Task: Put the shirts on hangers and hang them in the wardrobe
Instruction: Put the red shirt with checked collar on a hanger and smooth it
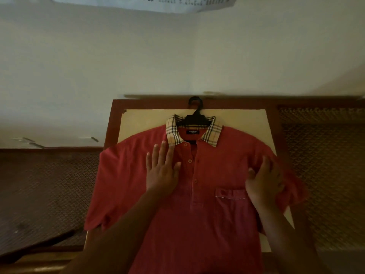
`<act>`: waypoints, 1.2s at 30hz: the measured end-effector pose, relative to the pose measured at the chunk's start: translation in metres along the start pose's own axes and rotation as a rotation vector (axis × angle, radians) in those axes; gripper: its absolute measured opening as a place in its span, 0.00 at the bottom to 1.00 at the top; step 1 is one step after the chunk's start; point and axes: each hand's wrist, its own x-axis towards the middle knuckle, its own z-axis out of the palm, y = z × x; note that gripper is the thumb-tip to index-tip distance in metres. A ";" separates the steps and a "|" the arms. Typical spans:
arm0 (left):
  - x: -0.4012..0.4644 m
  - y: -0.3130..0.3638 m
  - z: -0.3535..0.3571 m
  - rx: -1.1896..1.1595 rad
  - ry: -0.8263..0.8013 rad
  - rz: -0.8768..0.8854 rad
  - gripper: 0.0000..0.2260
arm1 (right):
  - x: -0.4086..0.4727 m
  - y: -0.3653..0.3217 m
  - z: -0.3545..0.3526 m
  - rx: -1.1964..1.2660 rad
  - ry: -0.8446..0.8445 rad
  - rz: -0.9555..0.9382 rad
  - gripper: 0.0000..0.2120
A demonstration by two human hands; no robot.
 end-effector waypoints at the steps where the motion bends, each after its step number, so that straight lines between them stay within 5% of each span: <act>1: 0.002 0.005 0.003 0.042 -0.048 0.053 0.29 | 0.001 0.007 0.002 -0.031 -0.049 0.033 0.28; 6: 0.026 0.025 0.013 0.146 -0.160 0.079 0.26 | 0.024 0.001 0.009 -0.114 -0.129 -0.259 0.26; 11: 0.020 0.038 0.008 0.068 -0.083 0.069 0.28 | 0.022 0.021 -0.008 0.012 -0.003 -0.177 0.25; 14: -0.001 0.064 0.018 0.068 -0.129 0.134 0.27 | -0.004 0.042 -0.005 0.032 -0.017 -0.143 0.35; 22: -0.001 0.077 0.029 0.091 -0.231 0.082 0.27 | 0.053 0.086 -0.015 -0.292 -0.099 -0.361 0.40; 28: -0.020 0.066 0.017 -0.161 0.035 -0.040 0.23 | 0.010 0.035 -0.010 -0.090 0.039 -0.432 0.28; 31: -0.043 0.053 0.019 -0.116 0.030 -0.121 0.23 | -0.050 0.004 0.016 -0.021 -0.049 -0.644 0.26; 36: -0.037 0.054 0.013 -0.102 0.092 -0.119 0.18 | -0.061 -0.046 0.034 0.166 -0.169 -0.646 0.13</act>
